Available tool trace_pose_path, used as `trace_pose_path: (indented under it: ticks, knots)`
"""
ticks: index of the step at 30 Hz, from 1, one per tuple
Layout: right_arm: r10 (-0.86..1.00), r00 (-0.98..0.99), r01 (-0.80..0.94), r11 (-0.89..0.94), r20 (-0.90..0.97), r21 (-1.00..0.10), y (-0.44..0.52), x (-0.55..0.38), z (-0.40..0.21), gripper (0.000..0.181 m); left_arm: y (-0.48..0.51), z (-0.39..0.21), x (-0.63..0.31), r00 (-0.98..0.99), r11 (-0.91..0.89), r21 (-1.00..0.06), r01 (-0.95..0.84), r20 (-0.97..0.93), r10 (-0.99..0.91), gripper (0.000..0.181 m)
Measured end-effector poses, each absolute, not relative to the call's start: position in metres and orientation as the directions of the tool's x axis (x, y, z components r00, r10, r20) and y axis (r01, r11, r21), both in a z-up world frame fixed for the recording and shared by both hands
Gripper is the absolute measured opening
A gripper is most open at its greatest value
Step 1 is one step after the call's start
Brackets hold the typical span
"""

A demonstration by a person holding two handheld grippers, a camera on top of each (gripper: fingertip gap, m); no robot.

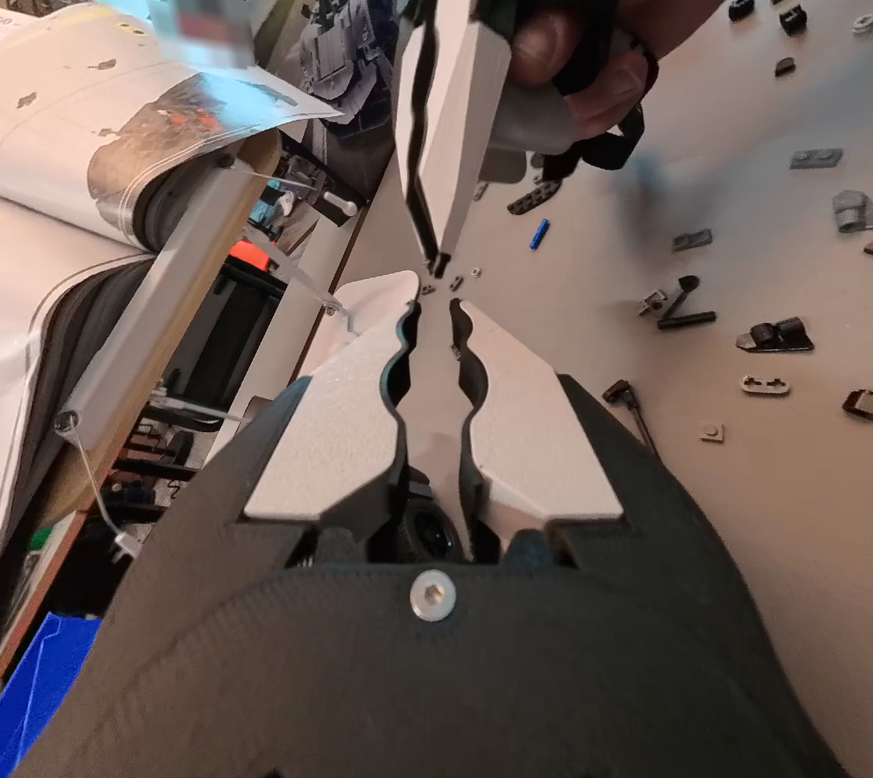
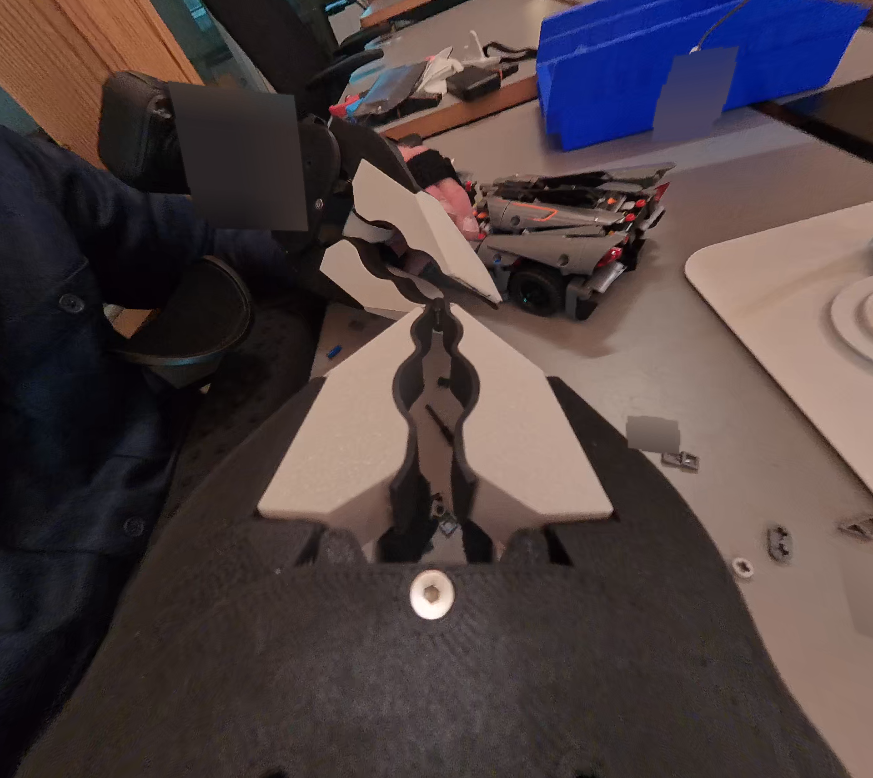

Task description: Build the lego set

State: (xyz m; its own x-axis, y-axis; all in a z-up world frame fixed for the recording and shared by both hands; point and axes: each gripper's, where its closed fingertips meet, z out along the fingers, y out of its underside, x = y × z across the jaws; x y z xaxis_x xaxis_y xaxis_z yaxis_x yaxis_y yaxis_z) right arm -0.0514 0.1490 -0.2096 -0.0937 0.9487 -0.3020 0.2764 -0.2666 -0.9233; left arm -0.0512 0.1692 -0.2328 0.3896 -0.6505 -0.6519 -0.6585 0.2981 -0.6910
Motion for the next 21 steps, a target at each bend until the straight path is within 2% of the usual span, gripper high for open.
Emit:
trace_pose_path:
  ticks: [3, 7, 13, 21]
  knots:
    - [0.955, -0.084, 0.231, -0.26, -0.286, -0.937, 0.154, -0.047, -0.201, 0.0, 0.173, -0.229, -0.056, 0.418, 0.283, -0.703, -0.652, -0.645, -0.639, 0.013]
    - [0.967, -0.041, 0.256, -0.233, -0.251, -0.938, 0.162, -0.034, -0.199, 0.0, 0.176, -0.225, -0.061, 0.437, 0.277, -0.704, -0.654, -0.65, -0.622, 0.014]
    - [0.973, 0.216, 0.39, -0.161, -0.08, -0.907, 0.201, 0.039, -0.205, 0.0, 0.177, -0.212, -0.067, 0.477, 0.267, -0.728, -0.631, -0.636, -0.607, 0.014]
    - [0.966, 0.208, 0.562, -0.248, -0.156, -0.789, 0.173, 0.067, -0.269, 0.001, 0.182, -0.206, -0.081, 0.503, 0.197, -0.756, -0.624, -0.582, -0.639, 0.015]
